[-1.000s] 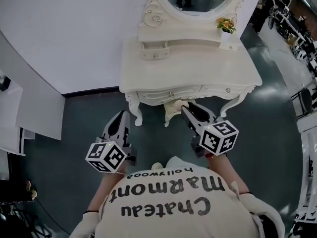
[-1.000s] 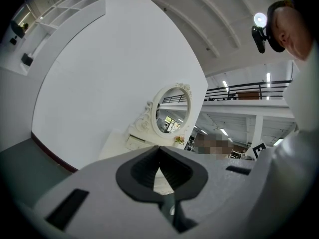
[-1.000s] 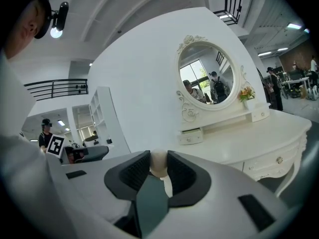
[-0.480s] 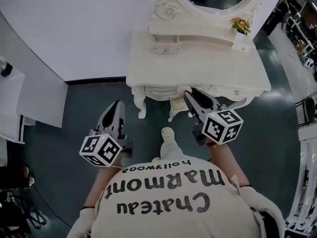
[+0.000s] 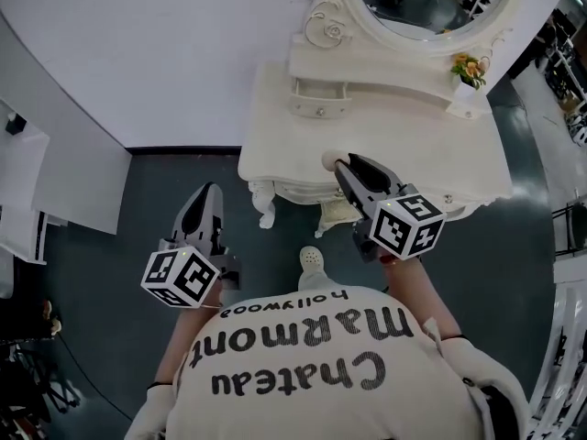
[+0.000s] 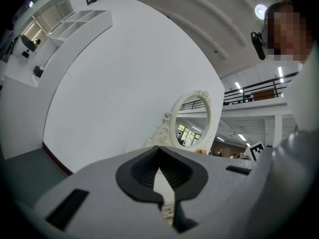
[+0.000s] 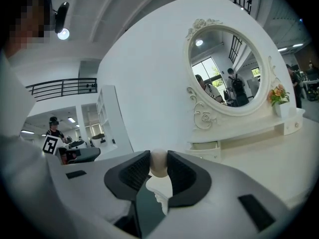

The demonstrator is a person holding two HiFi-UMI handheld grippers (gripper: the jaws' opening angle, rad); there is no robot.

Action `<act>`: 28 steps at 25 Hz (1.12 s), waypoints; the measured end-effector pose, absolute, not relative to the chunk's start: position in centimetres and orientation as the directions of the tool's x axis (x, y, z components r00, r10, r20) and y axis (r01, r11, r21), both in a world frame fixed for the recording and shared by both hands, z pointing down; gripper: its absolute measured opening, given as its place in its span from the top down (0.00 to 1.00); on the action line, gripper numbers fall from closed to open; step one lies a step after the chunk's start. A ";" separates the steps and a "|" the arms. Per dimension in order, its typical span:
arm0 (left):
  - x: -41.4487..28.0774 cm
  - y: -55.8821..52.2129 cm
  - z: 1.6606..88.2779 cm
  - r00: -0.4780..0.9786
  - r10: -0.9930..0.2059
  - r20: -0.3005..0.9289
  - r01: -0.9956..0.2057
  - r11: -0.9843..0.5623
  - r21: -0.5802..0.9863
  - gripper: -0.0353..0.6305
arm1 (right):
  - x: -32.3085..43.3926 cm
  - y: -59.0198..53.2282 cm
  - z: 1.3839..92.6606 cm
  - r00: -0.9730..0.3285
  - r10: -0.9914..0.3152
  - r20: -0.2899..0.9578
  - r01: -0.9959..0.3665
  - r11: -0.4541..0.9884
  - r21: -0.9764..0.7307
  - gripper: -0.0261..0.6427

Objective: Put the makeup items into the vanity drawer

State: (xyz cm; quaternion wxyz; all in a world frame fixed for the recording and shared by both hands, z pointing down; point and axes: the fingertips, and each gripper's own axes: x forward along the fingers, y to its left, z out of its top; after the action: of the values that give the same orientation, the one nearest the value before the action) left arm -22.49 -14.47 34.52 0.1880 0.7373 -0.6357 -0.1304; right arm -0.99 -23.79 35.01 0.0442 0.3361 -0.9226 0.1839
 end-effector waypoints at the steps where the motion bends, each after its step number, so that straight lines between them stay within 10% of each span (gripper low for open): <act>1: -22.7 -15.3 34.3 0.153 -0.987 0.043 -0.888 -0.118 0.444 0.93 | -1.3 -24.7 34.7 -0.775 -0.599 0.203 -0.631 0.714 -0.303 0.77; 28: -23.7 -31.4 35.1 -0.002 -0.995 0.095 -0.900 0.043 0.433 0.93 | -3.1 -47.6 38.8 -0.821 -0.465 0.330 -0.552 0.794 -0.254 0.77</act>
State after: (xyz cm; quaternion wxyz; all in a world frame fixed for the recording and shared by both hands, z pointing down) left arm -23.71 -31.37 35.15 0.1902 0.6805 -0.6966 -0.1249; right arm -3.07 -47.55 38.81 0.1264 0.2707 -0.9387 0.1719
